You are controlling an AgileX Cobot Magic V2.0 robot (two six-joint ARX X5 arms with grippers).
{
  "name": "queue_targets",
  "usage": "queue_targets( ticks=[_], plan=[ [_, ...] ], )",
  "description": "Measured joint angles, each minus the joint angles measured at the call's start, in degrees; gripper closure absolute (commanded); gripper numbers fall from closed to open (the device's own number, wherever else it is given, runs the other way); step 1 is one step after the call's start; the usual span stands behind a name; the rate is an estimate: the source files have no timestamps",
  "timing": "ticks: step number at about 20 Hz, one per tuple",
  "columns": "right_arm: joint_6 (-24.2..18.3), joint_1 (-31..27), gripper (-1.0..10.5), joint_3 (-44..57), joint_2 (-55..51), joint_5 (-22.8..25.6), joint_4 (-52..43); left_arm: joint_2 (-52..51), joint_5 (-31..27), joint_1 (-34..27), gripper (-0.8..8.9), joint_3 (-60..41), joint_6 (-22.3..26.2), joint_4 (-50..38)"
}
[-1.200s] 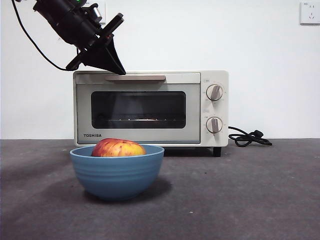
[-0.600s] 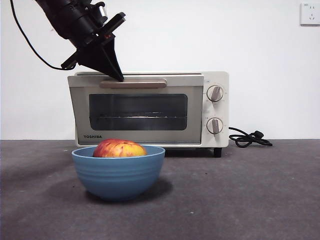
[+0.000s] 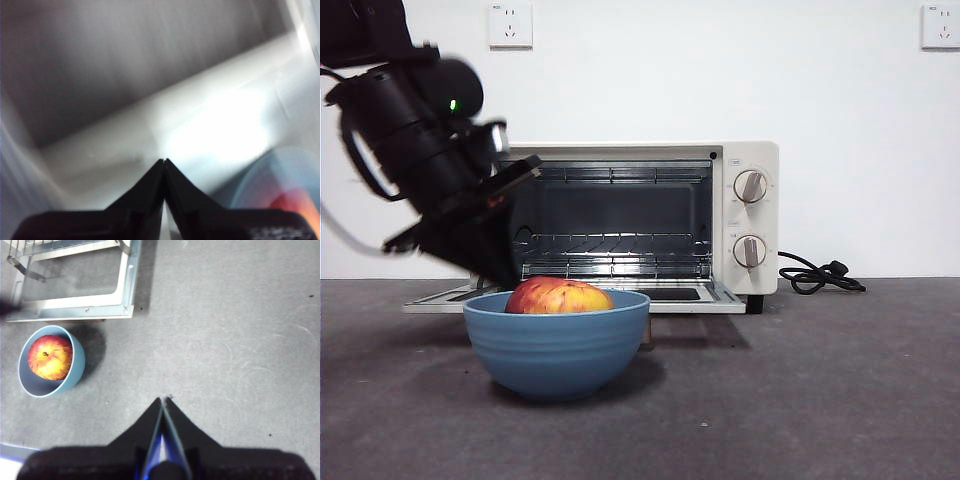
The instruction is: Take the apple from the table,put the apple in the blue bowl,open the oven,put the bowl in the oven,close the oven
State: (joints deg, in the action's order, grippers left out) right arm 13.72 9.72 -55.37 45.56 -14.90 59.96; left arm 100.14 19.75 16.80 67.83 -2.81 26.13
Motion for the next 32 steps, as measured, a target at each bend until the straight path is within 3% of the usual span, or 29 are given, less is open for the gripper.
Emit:
queue_targets(
  ticks=[9, 16, 21, 24, 28, 32],
  plan=[
    [0.0, 0.0, 9.5, 0.0, 0.0, 0.0, 0.0, -1.2, 1.4, -0.1, 8.19, 0.4, 0.0, 0.6],
    [0.0, 0.0, 9.5, 0.0, 3.9, -0.1, -0.4, -9.0, 1.4, -0.1, 8.19, 0.4, 0.3, 3.8],
    [0.8, 0.9, 9.5, 0.0, 7.0, -8.2, -8.1, -16.8, 1.4, -0.1, 8.19, 0.4, 2.3, 10.3],
    [5.4, 5.9, 9.5, 0.0, 10.0, -8.3, -14.3, -22.1, 1.4, -0.1, 8.19, 0.4, 2.5, 13.7],
    [11.2, 17.4, 9.5, 0.0, 17.8, -5.8, -21.3, -29.7, 1.4, -0.1, 8.18, 0.4, 2.9, 19.2],
    [14.5, 25.7, 9.3, -2.2, 29.6, -4.4, -22.0, -35.9, 0.3, -0.1, 8.18, 0.4, 5.1, 27.4]
  ],
)
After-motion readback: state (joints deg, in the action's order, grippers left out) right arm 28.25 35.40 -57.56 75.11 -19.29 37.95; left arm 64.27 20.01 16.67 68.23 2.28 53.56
